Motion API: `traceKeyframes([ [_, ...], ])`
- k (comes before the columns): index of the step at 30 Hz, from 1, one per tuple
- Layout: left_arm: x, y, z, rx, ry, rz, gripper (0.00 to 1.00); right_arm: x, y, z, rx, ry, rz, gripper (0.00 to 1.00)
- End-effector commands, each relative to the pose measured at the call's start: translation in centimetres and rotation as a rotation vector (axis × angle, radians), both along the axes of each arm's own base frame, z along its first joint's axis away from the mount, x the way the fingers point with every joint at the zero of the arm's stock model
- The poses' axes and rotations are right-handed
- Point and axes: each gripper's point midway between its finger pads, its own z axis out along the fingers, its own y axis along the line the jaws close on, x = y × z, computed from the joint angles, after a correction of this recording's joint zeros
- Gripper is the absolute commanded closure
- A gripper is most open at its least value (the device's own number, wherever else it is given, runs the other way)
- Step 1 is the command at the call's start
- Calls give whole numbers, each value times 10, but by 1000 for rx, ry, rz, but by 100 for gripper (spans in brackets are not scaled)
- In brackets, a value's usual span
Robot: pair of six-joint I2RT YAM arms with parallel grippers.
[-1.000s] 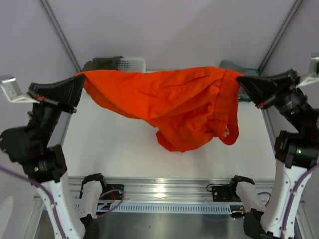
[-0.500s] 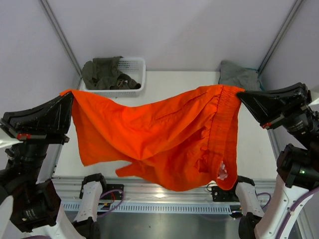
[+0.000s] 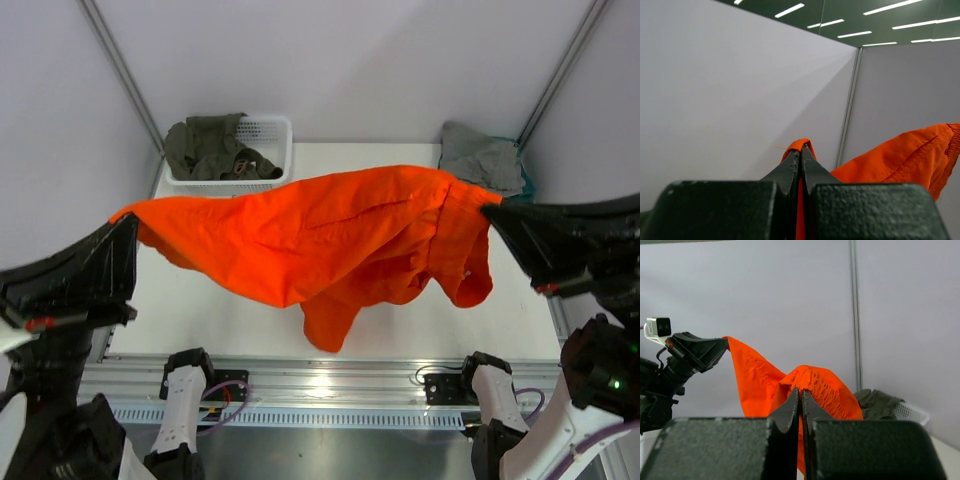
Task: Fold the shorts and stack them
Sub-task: Flatten the shorts out
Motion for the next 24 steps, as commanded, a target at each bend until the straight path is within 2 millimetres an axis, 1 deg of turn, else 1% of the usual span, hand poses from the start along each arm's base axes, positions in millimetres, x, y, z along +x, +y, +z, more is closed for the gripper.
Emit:
traceKeyframes([
  [1, -45, -7, 21, 25, -146, 43, 100, -35, 12, 14, -3, -106, -4, 100],
  [2, -45, -7, 20, 26, -140, 45, 100, -40, 14, 16, -7, -118, -8, 100],
  [4, -52, -9, 21, 30, -149, 45, 100, -42, 14, 16, 3, -110, -13, 100],
  [6, -53, -10, 20, 29, -148, 38, 100, -45, 15, 16, 5, -112, -12, 100],
  [7, -50, -10, 17, 30, -136, 31, 100, -44, 14, 15, 9, -103, -15, 100],
  [8, -50, -11, 18, 32, -140, 29, 100, -44, 14, 16, 9, -110, -21, 100],
  [10, -42, -9, 15, 25, -119, 27, 100, -40, 12, 15, 16, -96, -30, 100],
  [11, -36, -7, 13, 23, -106, 25, 100, -33, 9, 14, 30, -61, -35, 100],
  [13, -24, -4, 10, 18, -86, 21, 100, -10, -1, 9, 41, -14, -65, 100],
  [14, -11, -2, 5, 15, -60, 13, 100, 5, -6, 3, 59, 44, -69, 100],
  [15, -6, -1, 3, 5, -51, 1, 100, 17, -11, -3, 77, 86, -57, 100],
  [16, 12, 3, -8, -7, -15, -4, 100, 52, -23, -25, 120, 194, -47, 100],
  [17, 29, 7, -17, -16, -2, -14, 100, 63, -28, -33, 126, 200, -35, 100],
  [18, 39, 8, -25, -30, 24, -36, 100, 81, -35, -46, 155, 252, -35, 100],
  [19, 76, 18, -53, -56, 112, -37, 100, 116, -48, -77, 194, 364, -44, 100],
  [21, 101, 23, -74, -82, 159, -61, 100, 149, -60, -108, 220, 445, -64, 100],
  [22, 129, 31, -102, -113, 231, -64, 100, 179, -69, -141, 250, 546, -73, 100],
  [23, 152, 37, -129, -143, 286, -75, 100, 195, -73, -157, 265, 587, -85, 100],
  [24, 163, 39, -139, -155, 297, -81, 100, 206, -71, -173, 268, 629, -72, 100],
])
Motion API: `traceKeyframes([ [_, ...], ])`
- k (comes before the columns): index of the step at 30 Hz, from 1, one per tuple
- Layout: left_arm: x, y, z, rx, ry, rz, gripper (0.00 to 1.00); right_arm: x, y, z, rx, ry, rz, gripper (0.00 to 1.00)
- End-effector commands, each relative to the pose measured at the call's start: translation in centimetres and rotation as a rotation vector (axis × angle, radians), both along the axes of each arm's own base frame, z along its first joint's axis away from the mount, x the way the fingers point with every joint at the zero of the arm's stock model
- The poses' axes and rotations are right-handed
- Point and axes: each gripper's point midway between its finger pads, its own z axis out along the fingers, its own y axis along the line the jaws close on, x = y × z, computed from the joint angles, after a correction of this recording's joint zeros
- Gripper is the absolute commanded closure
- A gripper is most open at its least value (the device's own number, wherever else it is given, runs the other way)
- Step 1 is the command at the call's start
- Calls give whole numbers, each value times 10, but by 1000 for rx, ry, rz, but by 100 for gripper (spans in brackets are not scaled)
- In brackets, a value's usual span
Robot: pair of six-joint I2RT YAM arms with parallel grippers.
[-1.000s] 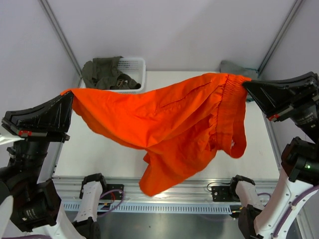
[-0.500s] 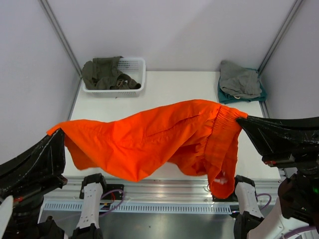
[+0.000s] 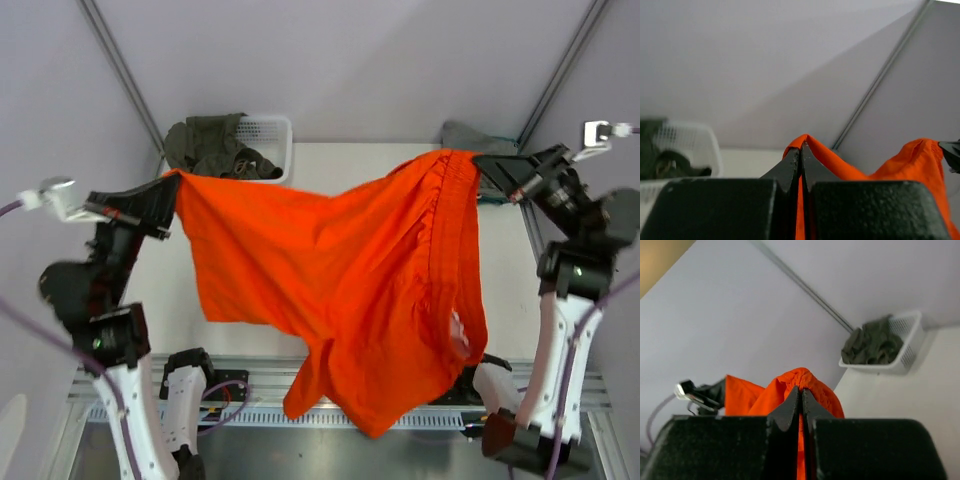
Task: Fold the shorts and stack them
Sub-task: Flatten the shorts out
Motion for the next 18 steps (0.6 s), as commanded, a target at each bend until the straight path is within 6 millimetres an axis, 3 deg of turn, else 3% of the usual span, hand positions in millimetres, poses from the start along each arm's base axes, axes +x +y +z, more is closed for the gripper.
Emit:
traceKeyframes([
  [1, 62, 13, -67, -90, 142, -52, 100, 62, -13, -62, 56, 174, -35, 100],
  [2, 81, 18, -99, -122, 216, -54, 100, 82, -16, -89, 58, 227, -51, 100],
  [3, 87, 19, -105, -125, 208, -57, 100, 90, -15, -102, 58, 250, -50, 100],
  [5, 112, 25, -157, -152, 316, -39, 100, 110, -8, -140, 51, 320, -47, 100],
  [7, 128, 23, -187, -163, 366, -19, 100, 121, 1, -163, 39, 351, -34, 100],
  [8, 140, 22, -215, -171, 425, -14, 100, 135, 1, -189, 36, 407, -49, 100],
  [9, 145, 12, -218, -166, 415, -41, 100, 141, 2, -201, 33, 427, -53, 100],
  [10, 153, 11, -243, -182, 463, -23, 100, 149, 5, -209, 30, 420, -55, 100],
  [11, 160, 8, -252, -182, 479, -22, 100, 156, 7, -221, 23, 438, -57, 100],
  [12, 172, 6, -276, -185, 539, -18, 100, 169, 7, -245, 19, 491, -57, 100],
  [14, 184, 3, -291, -196, 557, -13, 100, 186, 10, -262, 9, 510, -45, 100],
  [15, 194, 4, -312, -204, 612, -3, 100, 202, 10, -283, 11, 558, -44, 100],
  [18, 211, 10, -329, -220, 651, 31, 100, 229, 13, -306, 16, 584, -23, 100],
])
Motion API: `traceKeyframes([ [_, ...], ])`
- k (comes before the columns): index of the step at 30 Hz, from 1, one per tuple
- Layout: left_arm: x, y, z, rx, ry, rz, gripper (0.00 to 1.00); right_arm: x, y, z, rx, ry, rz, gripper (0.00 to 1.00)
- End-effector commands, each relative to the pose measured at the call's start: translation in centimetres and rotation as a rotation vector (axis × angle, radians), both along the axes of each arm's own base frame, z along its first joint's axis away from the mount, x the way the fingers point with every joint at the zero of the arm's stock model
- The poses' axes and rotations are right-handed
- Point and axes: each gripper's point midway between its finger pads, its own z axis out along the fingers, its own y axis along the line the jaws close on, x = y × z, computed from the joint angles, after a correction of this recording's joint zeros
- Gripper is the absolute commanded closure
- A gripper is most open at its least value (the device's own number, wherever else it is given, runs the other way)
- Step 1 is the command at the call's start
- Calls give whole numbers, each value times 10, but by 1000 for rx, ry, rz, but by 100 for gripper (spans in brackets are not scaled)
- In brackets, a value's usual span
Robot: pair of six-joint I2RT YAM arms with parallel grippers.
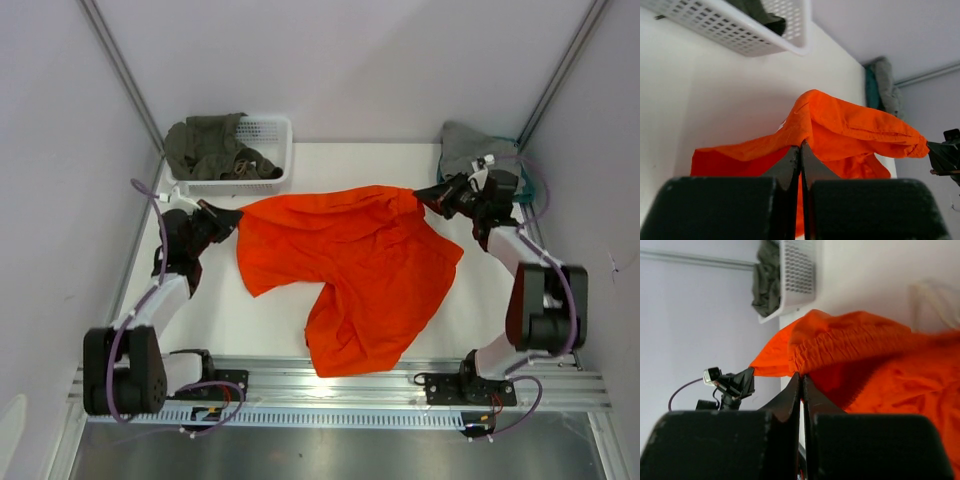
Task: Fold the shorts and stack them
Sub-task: Flatten the shorts out
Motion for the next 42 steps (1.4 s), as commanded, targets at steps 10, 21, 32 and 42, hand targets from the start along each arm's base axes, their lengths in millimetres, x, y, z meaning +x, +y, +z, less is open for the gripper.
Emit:
traceKeyframes([
  [10, 88, 19, -29, -30, -4, 122, 100, 138, 11, -61, -15, -35, 25, 100],
  [21, 135, 24, -73, -98, 87, 172, 100, 234, 16, -88, -19, -126, 32, 97],
  [32, 129, 45, -32, 5, 31, 256, 1, 277, 8, -41, -171, -226, -21, 1],
  [42, 53, 7, 34, 138, -61, 200, 1, 199, 15, -1, -405, -221, 52, 1],
])
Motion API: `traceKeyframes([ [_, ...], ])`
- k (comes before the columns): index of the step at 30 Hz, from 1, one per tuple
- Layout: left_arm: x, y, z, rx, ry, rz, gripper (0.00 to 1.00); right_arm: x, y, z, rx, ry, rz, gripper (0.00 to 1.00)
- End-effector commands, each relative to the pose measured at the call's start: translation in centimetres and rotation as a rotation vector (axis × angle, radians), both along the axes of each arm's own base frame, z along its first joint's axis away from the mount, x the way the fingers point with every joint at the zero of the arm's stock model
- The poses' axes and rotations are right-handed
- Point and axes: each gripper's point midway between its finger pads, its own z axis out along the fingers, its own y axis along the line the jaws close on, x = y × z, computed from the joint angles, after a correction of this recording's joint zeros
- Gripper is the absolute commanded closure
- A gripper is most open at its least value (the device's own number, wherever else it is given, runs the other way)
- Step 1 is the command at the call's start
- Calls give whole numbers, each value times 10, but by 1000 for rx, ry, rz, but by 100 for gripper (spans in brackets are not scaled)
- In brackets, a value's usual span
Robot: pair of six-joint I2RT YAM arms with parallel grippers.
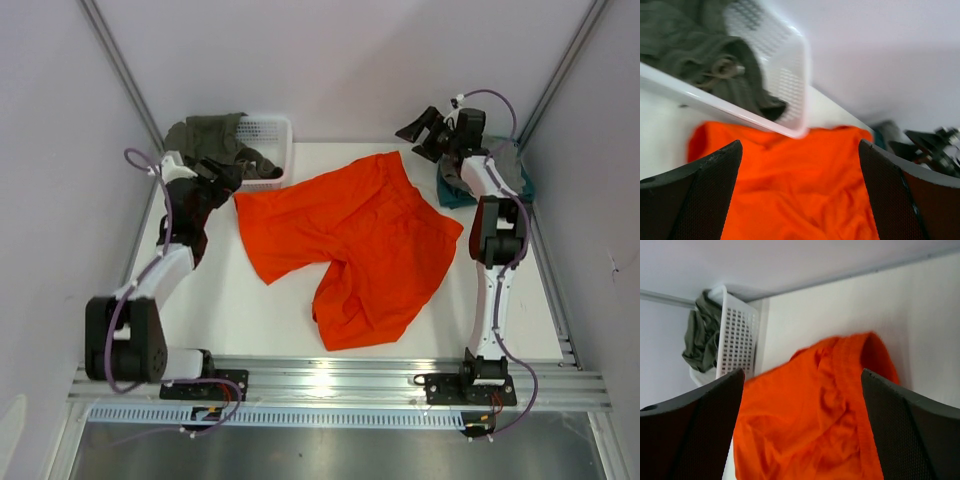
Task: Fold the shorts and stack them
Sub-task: Flatten the shorts out
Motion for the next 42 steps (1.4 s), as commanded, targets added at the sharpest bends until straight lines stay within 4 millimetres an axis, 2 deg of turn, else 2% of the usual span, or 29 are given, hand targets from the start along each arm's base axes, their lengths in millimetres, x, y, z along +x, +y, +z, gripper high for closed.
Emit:
traceKeyframes([
  [1, -43, -32, -7, 73, 28, -61, 1, -52, 17, 60, -170, -80, 42, 0],
  [2, -53, -48, -6, 63, 23, -99, 1, -64, 18, 57, -216, -82, 49, 1],
  [3, -67, -54, -5, 54, 11, -116, 1, -86, 11, 51, -266, -42, 15, 0],
  [4, -76, -63, -7, 44, 14, -140, 1, -99, 9, 47, -299, -25, 2, 1],
  [5, -89, -64, -29, 57, 64, -132, 1, -112, 8, 42, -327, -6, -7, 2],
  [6, -103, -80, -20, 60, 35, -177, 1, -136, -1, 31, -365, 31, -32, 3],
  [7, -111, -86, -21, 64, 38, -193, 1, -147, -9, 24, -378, 65, -64, 6],
  [8, -129, -100, -41, 84, 84, -232, 1, -157, -21, 17, -381, 101, -99, 13],
  [9, -137, -107, -41, 88, 77, -251, 1, -166, -27, 13, -380, 116, -120, 14],
  [10, -147, -113, -36, 83, 58, -268, 1, -185, -34, 1, -380, 158, -143, 14],
  [11, -163, -125, -49, 92, 92, -312, 1, -194, -42, -3, -388, 176, -176, 16],
  [12, -171, -127, -60, 84, 110, -317, 1, -201, -52, 2, -405, 174, -225, 17],
  [13, -180, -131, -68, 70, 123, -339, 1, -213, -59, -14, -424, 218, -246, 17],
  [14, -191, -138, -80, 52, 146, -374, 1, -220, -74, -19, -450, 251, -296, 18],
  [15, -199, -141, -91, 10, 170, -391, 1, -225, -80, -21, -456, 263, -315, 18],
  [16, -204, -146, -88, -23, 158, -410, 1, -230, -89, -14, -436, 265, -356, 19],
  [17, -212, -154, -90, -50, 164, -433, 1, -239, -104, -22, -412, 295, -385, 20],
  [19, -220, -159, -93, -40, 174, -441, 1, -249, -120, -19, -387, 312, -449, 20],
  [20, -228, -167, -93, -27, 175, -469, 1, -258, -126, -28, -383, 343, -467, 20],
  [21, -228, -166, -93, -19, 178, -445, 1, -263, -139, -31, -368, 357, -501, 20],
  [24, -235, -172, -99, -23, 198, -449, 1, -271, -152, -33, -381, 378, -556, 20],
  [26, -239, -174, -108, -18, 214, -453, 1, -275, -161, -33, -425, 379, -599, 23],
  [28, -240, -174, -118, -14, 226, -448, 1, -278, -159, -38, -430, 374, -592, 27],
  [32, -244, -183, -124, -39, 205, -470, 1, -273, -158, -51, -414, 349, -590, 35],
  [36, -243, -190, -137, -8, 217, -476, 1, -263, -156, -79, -379, 378, -585, 41],
  [42, -242, -198, -131, -48, 150, -488, 1, -243, -149, -102, -345, 352, -572, 43],
])
